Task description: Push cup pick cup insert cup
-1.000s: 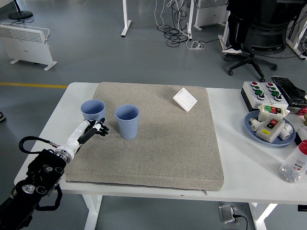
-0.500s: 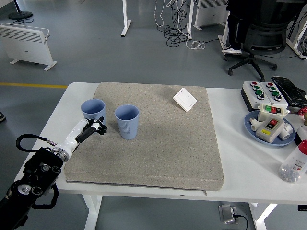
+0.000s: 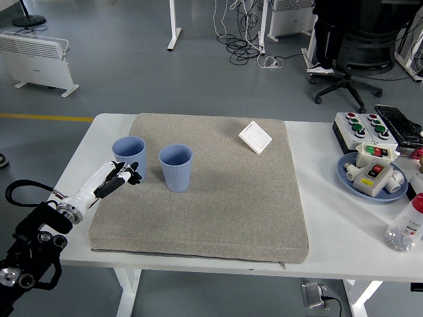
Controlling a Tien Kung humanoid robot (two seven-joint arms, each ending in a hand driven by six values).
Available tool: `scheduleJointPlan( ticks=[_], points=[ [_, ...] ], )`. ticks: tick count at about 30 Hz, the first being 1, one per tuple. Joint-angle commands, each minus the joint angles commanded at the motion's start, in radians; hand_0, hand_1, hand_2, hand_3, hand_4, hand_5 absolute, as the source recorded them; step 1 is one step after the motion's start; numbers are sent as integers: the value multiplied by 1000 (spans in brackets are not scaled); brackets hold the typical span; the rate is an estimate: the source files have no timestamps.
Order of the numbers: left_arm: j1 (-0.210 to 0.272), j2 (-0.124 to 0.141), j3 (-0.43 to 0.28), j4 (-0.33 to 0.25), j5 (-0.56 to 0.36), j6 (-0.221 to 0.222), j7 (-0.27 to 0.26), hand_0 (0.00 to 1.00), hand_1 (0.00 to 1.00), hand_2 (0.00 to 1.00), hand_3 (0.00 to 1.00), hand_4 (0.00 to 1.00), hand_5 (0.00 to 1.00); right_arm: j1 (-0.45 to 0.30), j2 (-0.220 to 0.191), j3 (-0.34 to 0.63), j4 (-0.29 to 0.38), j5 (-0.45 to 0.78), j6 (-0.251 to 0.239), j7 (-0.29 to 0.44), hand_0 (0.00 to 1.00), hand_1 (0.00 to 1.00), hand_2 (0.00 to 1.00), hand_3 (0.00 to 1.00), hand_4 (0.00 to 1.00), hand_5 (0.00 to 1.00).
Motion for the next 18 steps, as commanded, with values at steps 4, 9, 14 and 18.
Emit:
scheduleJointPlan(
  ticks=[4,9,14,18],
  points=[
    [-10,30,-23,-142,36,14,19,565,524,483,467,690,998,0,0,3,0,-1,0,0,752,626,629,559,76,447],
    [-53,48,-35,-246,115,43,40,531,515,488,483,838,738,0,-1,4,0,-1,-1,-1,752,626,628,559,76,444],
    [-133,56,-11,-277,205,-20,131,714,710,735,692,886,702,-1,-1,2,0,-1,-1,-4,752,626,627,559,76,443],
    [-186,51,31,-253,258,-65,168,714,710,735,692,886,702,-2,-1,0,0,0,-2,-4,752,626,627,559,76,443]
  ],
)
